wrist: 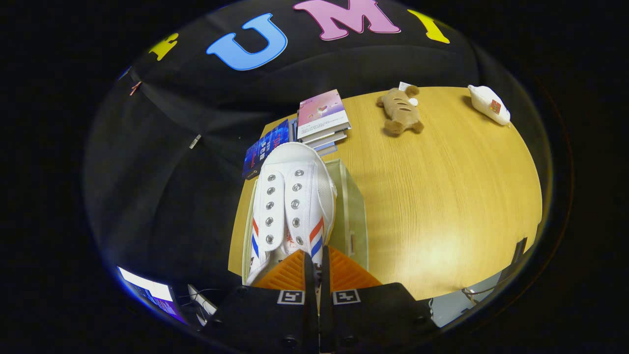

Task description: Open the storage box then place both shoes into the box .Put the left shoe in first, then the right shoe, with the right side of both shoes facing outward in a uniform manner.

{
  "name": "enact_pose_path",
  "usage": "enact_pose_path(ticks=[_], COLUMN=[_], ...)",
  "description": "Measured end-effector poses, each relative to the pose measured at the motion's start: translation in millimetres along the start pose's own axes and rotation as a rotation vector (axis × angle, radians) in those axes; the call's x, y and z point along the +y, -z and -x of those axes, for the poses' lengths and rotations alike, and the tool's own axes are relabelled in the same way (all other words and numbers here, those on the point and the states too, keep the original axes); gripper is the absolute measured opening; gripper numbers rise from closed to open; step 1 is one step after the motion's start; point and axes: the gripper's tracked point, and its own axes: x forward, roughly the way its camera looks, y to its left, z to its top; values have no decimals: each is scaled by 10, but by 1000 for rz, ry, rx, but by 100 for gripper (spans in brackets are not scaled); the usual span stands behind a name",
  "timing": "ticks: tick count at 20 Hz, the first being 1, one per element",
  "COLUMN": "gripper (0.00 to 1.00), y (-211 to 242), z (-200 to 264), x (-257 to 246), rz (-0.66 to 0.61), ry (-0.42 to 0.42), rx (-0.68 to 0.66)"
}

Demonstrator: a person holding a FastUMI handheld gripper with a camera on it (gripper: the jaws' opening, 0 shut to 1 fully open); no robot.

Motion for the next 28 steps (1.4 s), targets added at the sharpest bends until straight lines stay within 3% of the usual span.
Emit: enact_pose_path(ticks=[6,8,9,10,11,12,14,19,28], gripper=[8,25,41,42,50,61,98,99,98], y=[136,107,59,-4,-69,-126,-235,-524,-1400], z=[-170,-171,-147,-103,-73,-22,94,458,1442], x=[12,75,152,208,244,263,212,-1,-405], rz=[61,52,43,31,27,29,42,93,298], ry=[68,44,17,-4,-19,-29,-30,-1,36], rx=[12,4,-13,-33,-54,-71,-108,-221,-519])
